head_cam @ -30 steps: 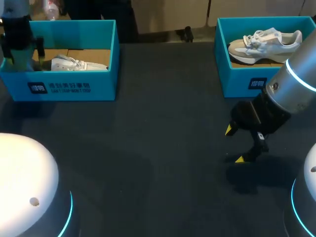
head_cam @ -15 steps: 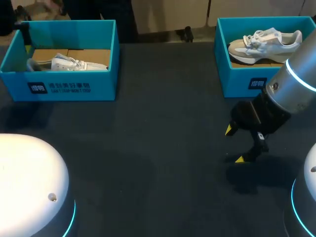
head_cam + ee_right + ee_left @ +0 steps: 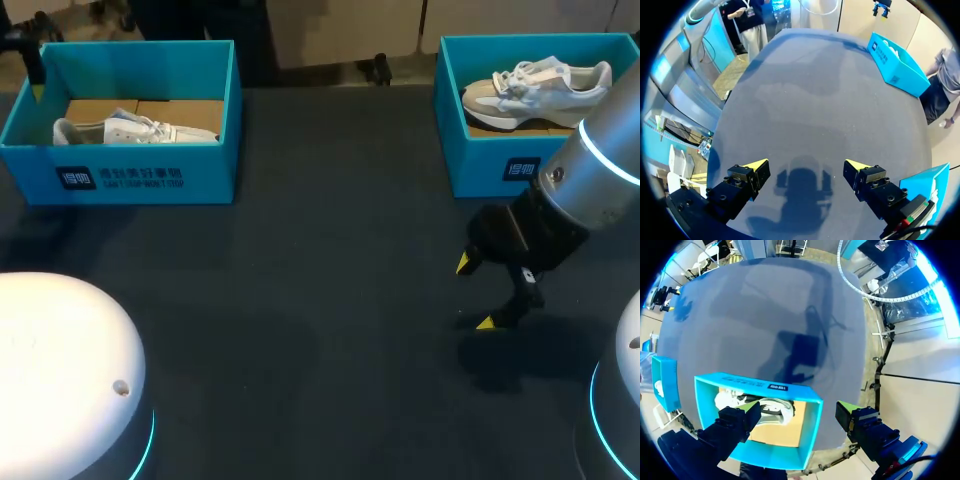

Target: Take the shoe out of the shoebox, open the shoe tongue, remove and reinsert the insole, then place the shoe into the shoebox

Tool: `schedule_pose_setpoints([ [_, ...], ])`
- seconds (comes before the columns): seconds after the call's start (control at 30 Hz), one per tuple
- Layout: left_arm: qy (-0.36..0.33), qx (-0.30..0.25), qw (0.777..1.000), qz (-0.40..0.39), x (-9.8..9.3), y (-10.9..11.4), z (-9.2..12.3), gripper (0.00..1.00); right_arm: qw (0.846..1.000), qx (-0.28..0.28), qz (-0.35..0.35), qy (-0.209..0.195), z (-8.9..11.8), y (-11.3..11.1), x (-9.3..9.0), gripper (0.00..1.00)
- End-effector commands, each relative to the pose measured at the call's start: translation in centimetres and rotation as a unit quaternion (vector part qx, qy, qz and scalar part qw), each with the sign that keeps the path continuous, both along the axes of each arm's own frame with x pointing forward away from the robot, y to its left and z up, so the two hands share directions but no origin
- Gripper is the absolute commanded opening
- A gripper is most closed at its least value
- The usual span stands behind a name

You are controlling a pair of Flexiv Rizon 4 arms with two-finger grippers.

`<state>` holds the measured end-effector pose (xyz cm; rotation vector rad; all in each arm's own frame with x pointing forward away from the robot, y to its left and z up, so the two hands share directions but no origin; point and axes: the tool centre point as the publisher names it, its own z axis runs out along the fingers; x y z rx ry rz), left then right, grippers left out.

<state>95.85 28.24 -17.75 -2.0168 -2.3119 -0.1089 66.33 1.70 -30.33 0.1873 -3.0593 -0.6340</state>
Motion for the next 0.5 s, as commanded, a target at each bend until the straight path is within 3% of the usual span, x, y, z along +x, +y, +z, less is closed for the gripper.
schedule_pose_setpoints([
  [0.03,-0.002,0.001,1.000,-0.001,-0.3,0.1,0.1,1.00,1.000,-0.001,0.000,-0.001,-0.1,0.0,-0.1,1.00],
  [0.13,-0.002,0.001,1.000,-0.001,-0.3,0.1,0.1,1.00,1.000,-0.004,0.008,0.000,0.1,0.2,0.4,1.00],
  [0.23,-0.002,0.001,1.000,-0.001,-0.3,0.1,0.1,1.00,1.000,-0.011,-0.004,0.000,1.4,-0.1,2.7,1.00],
  [0.37,-0.002,0.001,1.000,-0.001,-0.3,0.1,0.1,1.00,0.996,-0.042,-0.074,0.014,3.4,-1.3,6.2,1.00],
  [0.43,-0.002,0.001,1.000,-0.001,-0.3,0.1,0.1,1.00,0.995,-0.043,-0.087,0.009,4.0,-1.6,6.9,1.00],
  [0.5,-0.002,0.001,1.000,-0.001,-0.3,0.1,0.1,1.00,0.991,-0.054,-0.122,0.008,5.9,-2.2,8.7,1.00],
])
